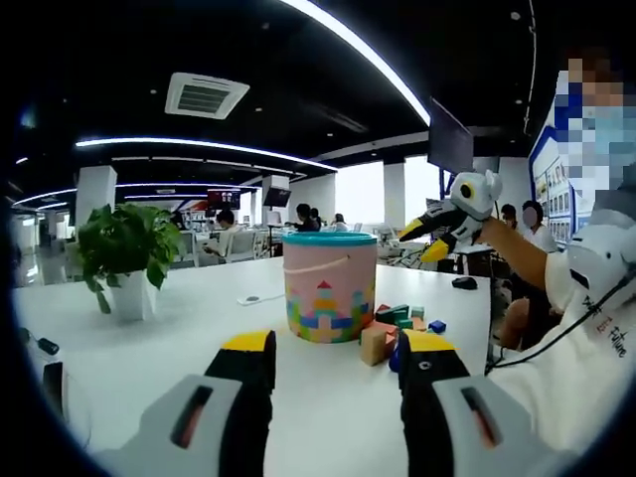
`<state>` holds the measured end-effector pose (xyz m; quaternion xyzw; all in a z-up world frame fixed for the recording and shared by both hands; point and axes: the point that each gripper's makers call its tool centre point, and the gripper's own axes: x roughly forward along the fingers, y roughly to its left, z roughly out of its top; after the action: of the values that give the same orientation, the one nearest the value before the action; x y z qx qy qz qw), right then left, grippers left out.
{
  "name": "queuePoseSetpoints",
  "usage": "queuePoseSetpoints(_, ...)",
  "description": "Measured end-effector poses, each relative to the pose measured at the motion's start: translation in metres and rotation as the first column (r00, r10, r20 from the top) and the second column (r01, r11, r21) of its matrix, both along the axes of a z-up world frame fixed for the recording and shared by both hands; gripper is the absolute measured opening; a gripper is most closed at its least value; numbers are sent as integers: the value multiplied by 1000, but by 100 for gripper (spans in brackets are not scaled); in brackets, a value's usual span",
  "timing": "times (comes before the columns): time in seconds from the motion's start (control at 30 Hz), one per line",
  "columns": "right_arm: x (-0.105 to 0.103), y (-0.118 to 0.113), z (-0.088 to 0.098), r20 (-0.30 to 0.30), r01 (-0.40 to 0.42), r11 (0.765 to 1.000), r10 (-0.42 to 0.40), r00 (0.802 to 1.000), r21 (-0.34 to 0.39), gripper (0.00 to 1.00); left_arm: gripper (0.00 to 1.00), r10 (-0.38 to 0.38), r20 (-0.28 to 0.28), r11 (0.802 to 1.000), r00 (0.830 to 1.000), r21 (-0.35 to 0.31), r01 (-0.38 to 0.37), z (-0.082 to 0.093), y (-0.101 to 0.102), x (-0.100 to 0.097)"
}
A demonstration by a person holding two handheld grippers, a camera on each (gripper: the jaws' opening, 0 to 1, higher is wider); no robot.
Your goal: Arrange the toys in the designated storage area by placing each visible toy with the group until no toy remains scattered across the table.
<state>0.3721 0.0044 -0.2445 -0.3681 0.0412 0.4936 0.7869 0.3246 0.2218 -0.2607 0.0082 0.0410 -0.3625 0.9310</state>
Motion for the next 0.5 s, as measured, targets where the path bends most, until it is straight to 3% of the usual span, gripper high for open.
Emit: queuePoseSetpoints(0.5,-19,27,-55,-88,-78,987,66,994,-139,22,52,-11,-14,1000,1000,14,11,-6,-4,-1)
